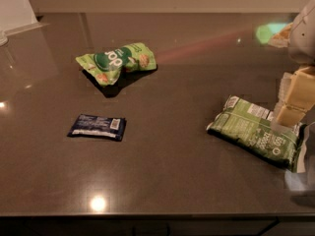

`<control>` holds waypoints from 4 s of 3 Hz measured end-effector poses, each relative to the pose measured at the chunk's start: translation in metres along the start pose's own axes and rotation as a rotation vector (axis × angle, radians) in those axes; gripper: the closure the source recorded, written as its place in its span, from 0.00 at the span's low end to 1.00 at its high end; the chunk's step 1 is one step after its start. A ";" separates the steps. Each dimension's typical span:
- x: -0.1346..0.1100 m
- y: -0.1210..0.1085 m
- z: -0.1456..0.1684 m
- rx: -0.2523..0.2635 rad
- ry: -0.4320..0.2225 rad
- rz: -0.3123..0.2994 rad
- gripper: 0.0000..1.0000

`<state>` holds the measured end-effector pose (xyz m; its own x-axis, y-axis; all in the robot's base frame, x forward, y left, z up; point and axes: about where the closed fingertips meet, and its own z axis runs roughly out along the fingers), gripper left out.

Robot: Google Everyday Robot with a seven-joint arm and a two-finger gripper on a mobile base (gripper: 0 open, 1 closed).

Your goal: Move rxbar blueberry near green rice chip bag

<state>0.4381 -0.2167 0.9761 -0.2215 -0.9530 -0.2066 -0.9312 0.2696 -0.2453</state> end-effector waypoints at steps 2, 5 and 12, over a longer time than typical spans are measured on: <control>-0.021 0.006 0.006 -0.029 -0.022 -0.016 0.00; -0.130 0.047 0.059 -0.142 -0.277 -0.102 0.00; -0.291 0.101 0.210 -0.379 -0.593 -0.081 0.01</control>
Offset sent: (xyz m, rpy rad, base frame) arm 0.0001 0.0490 -0.0135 0.0499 0.0699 0.0615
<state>0.4693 0.1167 0.8122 -0.0530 -0.7034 -0.7088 -0.9986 0.0321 0.0427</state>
